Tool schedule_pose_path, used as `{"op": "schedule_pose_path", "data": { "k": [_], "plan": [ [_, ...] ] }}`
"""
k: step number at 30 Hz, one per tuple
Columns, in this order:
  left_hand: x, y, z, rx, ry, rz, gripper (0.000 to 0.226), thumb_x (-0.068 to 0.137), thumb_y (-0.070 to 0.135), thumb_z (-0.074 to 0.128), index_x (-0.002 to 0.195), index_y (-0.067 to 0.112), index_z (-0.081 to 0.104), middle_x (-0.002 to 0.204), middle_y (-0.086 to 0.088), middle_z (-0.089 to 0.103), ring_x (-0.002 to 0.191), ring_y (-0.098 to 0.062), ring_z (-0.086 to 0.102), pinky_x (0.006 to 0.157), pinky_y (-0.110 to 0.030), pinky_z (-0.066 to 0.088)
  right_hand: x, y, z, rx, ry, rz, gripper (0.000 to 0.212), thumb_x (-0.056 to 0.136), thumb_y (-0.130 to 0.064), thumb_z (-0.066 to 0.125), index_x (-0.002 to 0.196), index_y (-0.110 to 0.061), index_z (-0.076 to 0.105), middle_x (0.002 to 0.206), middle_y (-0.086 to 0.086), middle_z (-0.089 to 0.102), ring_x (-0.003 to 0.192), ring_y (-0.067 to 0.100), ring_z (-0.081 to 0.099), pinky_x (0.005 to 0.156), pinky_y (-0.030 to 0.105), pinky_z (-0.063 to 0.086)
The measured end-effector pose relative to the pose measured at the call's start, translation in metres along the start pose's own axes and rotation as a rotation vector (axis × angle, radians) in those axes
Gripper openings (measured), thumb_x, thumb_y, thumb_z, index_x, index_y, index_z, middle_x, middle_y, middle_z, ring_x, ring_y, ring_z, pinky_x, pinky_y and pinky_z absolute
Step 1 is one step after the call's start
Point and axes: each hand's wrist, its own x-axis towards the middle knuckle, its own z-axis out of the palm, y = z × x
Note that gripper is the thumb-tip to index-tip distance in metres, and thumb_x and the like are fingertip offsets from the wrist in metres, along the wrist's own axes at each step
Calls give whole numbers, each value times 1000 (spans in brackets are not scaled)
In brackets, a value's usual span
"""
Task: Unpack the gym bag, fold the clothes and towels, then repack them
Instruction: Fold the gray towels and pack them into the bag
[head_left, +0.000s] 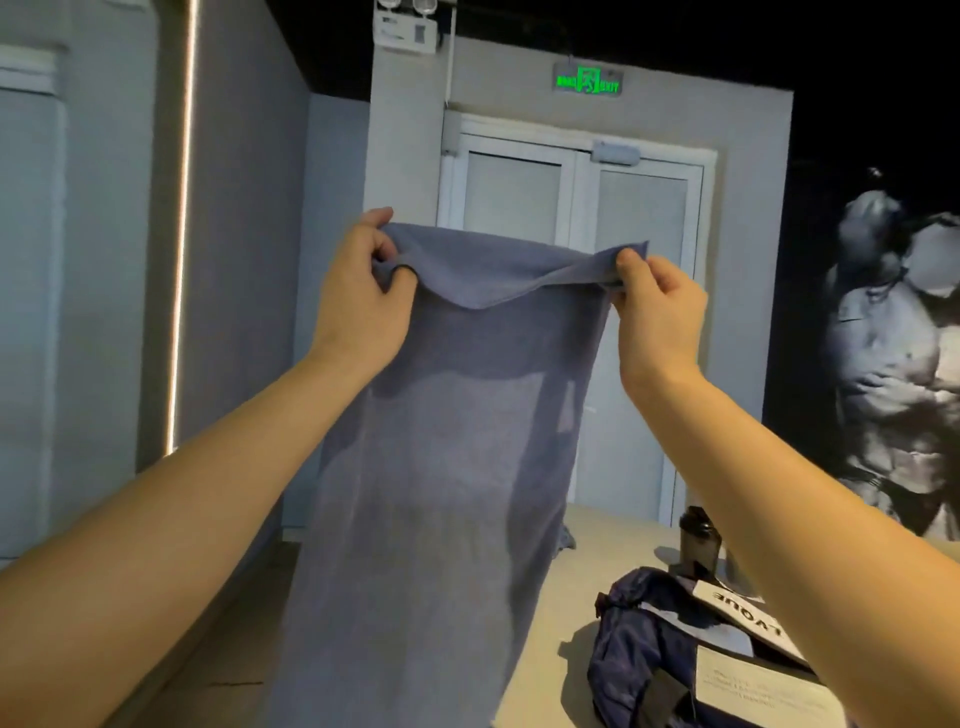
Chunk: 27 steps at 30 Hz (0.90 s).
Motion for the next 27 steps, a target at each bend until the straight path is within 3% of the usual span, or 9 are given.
{"op": "schedule_pose_path", "data": {
  "k": [7,10,12,14,16,20,22,24,27],
  "plan": [
    [2,-56,21,71,-24,-19,24,95,5,58,118,-1,55,102,21,52,100,28,43,92,2,31,14,35,15,-148,-51,-70,42,100,-20,56,73,10,45,69,9,37,65,13,34,56,26,30],
    [-24,-107,38,162,-175,-119,18,90,3,59,106,9,53,118,5,56,120,5,44,102,-15,34,8,92,16,-247,-117,49,42,100,-23,55,76,10,49,67,9,43,62,14,39,54,27,35],
    [-45,-140,49,214,-266,-170,19,88,1,60,100,13,51,110,1,58,121,-11,50,100,-16,33,1,136,12,-347,-153,131,41,99,-25,55,79,10,54,68,11,50,62,16,44,56,31,40],
    [-70,-166,60,261,-349,-236,18,87,1,61,93,14,50,117,-5,61,122,-21,53,95,-18,34,-7,178,7,-432,-185,203,39,99,-28,55,81,7,60,69,12,57,63,17,50,59,32,43],
    [-95,-191,72,288,-422,-298,14,87,1,62,91,10,52,126,-14,61,115,-27,58,91,-29,43,-17,216,2,-495,-189,267,38,100,-27,54,75,1,60,66,8,56,61,15,49,56,27,42],
    [-138,-233,90,310,-552,-375,26,92,8,59,117,7,54,105,-11,62,96,-20,58,92,-49,51,-37,283,-7,-585,-170,314,42,99,-27,55,66,-3,47,57,4,41,57,16,39,56,32,34],
    [-158,-248,98,323,-625,-399,31,95,12,57,125,8,52,114,-9,63,99,-25,60,93,-43,50,-53,309,-10,-634,-194,351,43,100,-26,54,62,-9,44,54,3,38,55,17,35,55,33,31],
    [-184,-261,107,356,-704,-452,16,97,16,57,111,7,57,125,-14,62,105,-32,61,85,-33,44,-76,334,-14,-695,-276,396,42,101,-25,53,62,-10,47,54,6,43,53,20,40,55,34,33],
    [-228,-286,117,435,-806,-551,17,98,23,60,84,16,56,90,-11,62,93,-35,64,71,-32,37,-109,372,-24,-810,-410,494,36,101,-27,53,73,-11,68,70,10,64,69,30,59,66,38,47]
  ]
}}
